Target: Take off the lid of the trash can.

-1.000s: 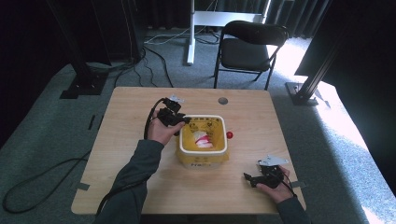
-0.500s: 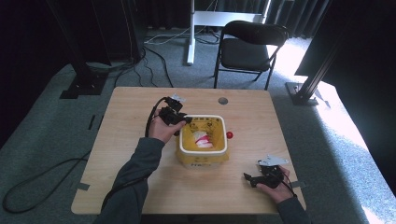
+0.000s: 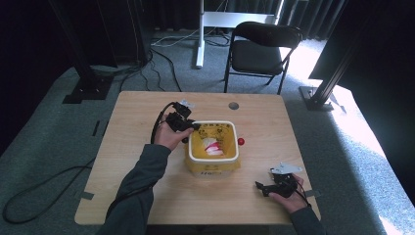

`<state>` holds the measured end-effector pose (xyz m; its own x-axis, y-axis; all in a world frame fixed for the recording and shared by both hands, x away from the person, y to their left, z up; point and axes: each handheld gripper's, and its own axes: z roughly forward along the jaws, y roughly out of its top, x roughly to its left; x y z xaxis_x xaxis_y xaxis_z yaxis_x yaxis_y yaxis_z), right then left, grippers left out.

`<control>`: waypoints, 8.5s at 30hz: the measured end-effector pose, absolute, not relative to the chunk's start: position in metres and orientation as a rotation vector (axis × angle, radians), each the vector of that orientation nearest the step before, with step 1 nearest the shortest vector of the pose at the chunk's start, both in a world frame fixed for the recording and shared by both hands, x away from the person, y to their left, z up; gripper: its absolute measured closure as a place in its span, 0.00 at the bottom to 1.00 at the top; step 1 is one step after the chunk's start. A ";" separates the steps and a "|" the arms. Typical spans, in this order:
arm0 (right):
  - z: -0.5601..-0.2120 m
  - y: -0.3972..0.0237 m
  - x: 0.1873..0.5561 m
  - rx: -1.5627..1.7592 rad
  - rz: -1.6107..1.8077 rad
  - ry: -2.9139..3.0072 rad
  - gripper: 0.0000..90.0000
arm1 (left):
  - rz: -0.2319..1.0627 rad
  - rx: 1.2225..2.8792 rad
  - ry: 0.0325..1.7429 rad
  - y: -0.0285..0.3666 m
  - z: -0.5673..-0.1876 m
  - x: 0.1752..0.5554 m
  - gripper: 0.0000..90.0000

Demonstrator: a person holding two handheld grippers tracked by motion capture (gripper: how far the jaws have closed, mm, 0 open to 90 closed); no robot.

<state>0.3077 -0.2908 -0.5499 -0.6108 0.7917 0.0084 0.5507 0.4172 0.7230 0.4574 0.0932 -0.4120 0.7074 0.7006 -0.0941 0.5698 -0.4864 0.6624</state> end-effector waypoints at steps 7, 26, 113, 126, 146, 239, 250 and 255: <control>-0.550 -0.291 0.308 1.156 1.008 2.343 0.12 | 0.249 2.224 0.951 0.094 -0.412 0.457 0.78; -0.550 -0.291 0.308 1.156 1.009 2.342 0.12 | 0.185 2.130 0.916 0.113 -0.403 0.451 0.81; -0.550 -0.291 0.308 1.157 1.006 2.343 0.12 | 0.248 1.905 1.077 0.255 -0.401 0.384 0.82; -0.550 -0.291 0.308 1.157 1.005 2.343 0.12 | 0.233 1.848 1.152 0.284 -0.420 0.372 0.82; -0.550 -0.291 0.308 1.157 1.006 2.342 0.12 | 0.236 1.804 1.286 0.315 -0.459 0.356 0.82; -0.550 -0.291 0.308 1.152 1.006 2.346 0.12 | 0.516 2.014 1.545 0.286 -0.526 0.376 0.82; -0.550 -0.291 0.308 1.152 1.006 2.346 0.12 | 0.514 1.966 1.527 0.285 -0.517 0.372 0.65; -0.550 -0.291 0.308 1.152 1.006 2.346 0.12 | 0.517 1.955 1.502 0.279 -0.512 0.370 0.62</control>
<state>0.3076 -0.2906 -0.5499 -0.6135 0.7896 0.0064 0.5489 0.4207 0.7223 0.3699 0.2793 -0.5117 0.2795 0.9583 -0.0593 0.7187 -0.1678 0.6748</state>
